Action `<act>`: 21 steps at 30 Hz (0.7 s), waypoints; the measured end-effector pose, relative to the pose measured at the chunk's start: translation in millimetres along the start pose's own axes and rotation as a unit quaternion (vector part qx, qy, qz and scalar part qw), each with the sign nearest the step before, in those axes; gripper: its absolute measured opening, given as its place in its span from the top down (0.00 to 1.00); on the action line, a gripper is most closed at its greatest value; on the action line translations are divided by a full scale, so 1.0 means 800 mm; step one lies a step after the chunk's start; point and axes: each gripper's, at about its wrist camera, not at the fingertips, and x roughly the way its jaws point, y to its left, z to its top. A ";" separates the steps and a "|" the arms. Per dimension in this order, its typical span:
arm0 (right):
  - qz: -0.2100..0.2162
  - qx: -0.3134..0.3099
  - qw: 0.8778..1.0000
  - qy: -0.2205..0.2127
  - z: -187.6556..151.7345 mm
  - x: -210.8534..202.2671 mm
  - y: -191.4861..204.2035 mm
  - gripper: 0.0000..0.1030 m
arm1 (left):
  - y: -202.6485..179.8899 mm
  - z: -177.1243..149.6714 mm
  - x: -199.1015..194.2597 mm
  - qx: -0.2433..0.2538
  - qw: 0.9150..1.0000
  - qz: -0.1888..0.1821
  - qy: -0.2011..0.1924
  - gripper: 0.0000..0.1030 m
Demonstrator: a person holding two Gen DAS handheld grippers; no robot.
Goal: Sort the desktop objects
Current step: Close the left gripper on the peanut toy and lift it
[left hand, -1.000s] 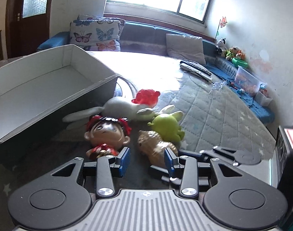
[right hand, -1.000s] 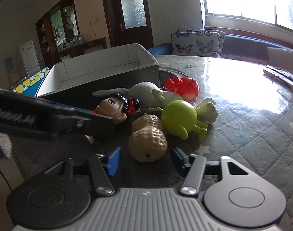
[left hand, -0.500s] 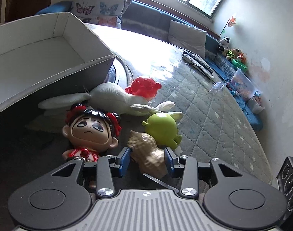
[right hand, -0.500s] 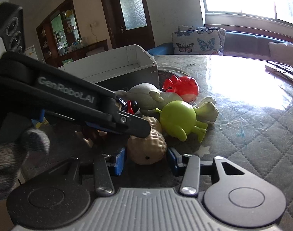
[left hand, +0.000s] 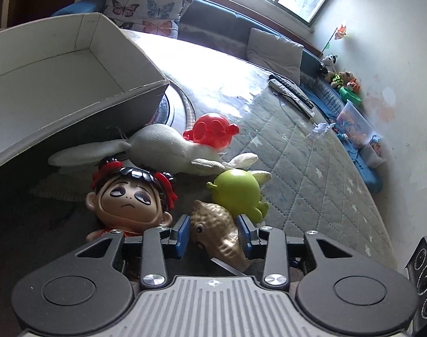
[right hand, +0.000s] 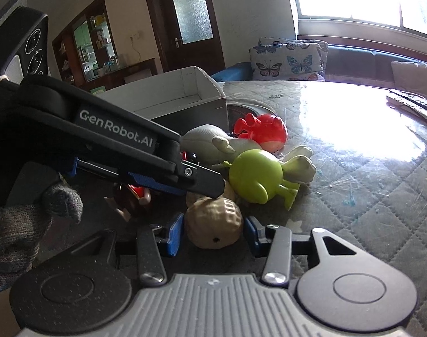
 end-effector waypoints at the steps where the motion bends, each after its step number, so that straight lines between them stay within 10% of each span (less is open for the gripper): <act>1: -0.002 -0.001 1.000 0.000 0.000 -0.001 0.001 0.56 | 0.000 -0.001 0.000 0.004 1.000 0.000 -0.002 0.67; 21: 0.043 -0.079 0.994 -0.059 0.091 -0.003 0.045 0.56 | 0.042 0.046 -0.081 -0.037 0.991 -0.008 -0.128 0.73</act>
